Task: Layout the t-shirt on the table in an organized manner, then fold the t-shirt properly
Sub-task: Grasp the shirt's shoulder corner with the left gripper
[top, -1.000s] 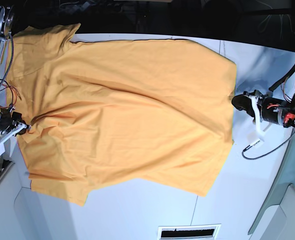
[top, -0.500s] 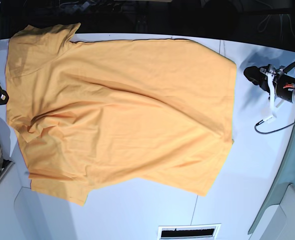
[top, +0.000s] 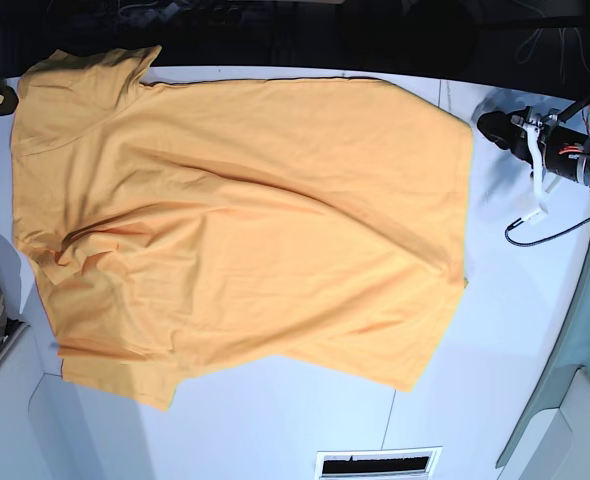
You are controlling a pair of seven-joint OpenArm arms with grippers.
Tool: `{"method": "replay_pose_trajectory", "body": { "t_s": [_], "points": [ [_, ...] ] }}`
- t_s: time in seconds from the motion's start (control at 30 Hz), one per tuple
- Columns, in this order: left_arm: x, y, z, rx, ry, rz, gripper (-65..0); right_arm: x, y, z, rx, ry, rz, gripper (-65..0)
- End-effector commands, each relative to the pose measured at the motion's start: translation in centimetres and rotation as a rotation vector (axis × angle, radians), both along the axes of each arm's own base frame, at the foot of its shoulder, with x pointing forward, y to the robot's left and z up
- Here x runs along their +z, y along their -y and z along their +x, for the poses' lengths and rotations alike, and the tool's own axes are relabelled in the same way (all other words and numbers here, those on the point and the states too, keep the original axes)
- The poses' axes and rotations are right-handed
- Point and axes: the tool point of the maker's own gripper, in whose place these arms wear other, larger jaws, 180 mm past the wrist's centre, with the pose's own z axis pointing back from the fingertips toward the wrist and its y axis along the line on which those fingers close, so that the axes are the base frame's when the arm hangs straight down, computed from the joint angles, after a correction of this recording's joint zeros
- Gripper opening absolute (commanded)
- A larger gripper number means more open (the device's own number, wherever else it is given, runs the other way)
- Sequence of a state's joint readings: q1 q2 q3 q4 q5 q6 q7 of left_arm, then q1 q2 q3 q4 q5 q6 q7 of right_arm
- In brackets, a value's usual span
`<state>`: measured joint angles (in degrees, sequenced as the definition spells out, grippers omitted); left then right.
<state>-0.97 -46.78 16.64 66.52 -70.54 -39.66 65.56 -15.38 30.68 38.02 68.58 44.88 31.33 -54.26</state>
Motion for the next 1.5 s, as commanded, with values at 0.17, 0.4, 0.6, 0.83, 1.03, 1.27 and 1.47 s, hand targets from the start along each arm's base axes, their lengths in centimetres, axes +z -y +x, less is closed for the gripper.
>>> {"method": "replay_pose_trajectory", "body": {
  "t_s": [0.17, 0.4, 0.6, 0.83, 1.03, 1.27, 1.47],
  "points": [
    [0.4, -0.6, -0.3, 0.054, 0.019, -0.022, -39.4, 1.3, 1.8, 0.0, 0.026, 0.017, -0.054, -35.1],
    [-0.4, 0.7, 0.4, 0.117, 0.071, -0.053, -36.2, 0.9, 0.8, 0.0, 0.047, 0.010, -0.032, -35.1],
    [-0.9, 2.2, 0.4, 0.128, 0.074, -0.087, -34.0, -0.5, -1.9, -0.5, 0.126, -0.045, 0.016, -35.1],
    [-2.1, 4.1, -1.7, 0.129, 0.021, -0.124, -37.4, -0.9, -3.3, -0.8, 0.150, -0.067, 0.062, -37.0],
    [-2.5, 4.3, -4.6, 0.112, -0.074, -0.140, -57.0, -0.7, -4.3, -1.5, 0.157, -0.103, 0.125, -65.0],
    [-0.9, 4.0, -4.9, 0.073, -0.079, -0.154, -65.0, -0.5, -4.9, -1.7, 0.167, -0.107, 0.165, -65.0],
    [1.6, 4.3, -6.0, -0.077, -0.032, -0.119, -65.0, 1.1, -5.4, -1.3, 0.159, -0.055, 0.256, -65.0]
  ]
}}
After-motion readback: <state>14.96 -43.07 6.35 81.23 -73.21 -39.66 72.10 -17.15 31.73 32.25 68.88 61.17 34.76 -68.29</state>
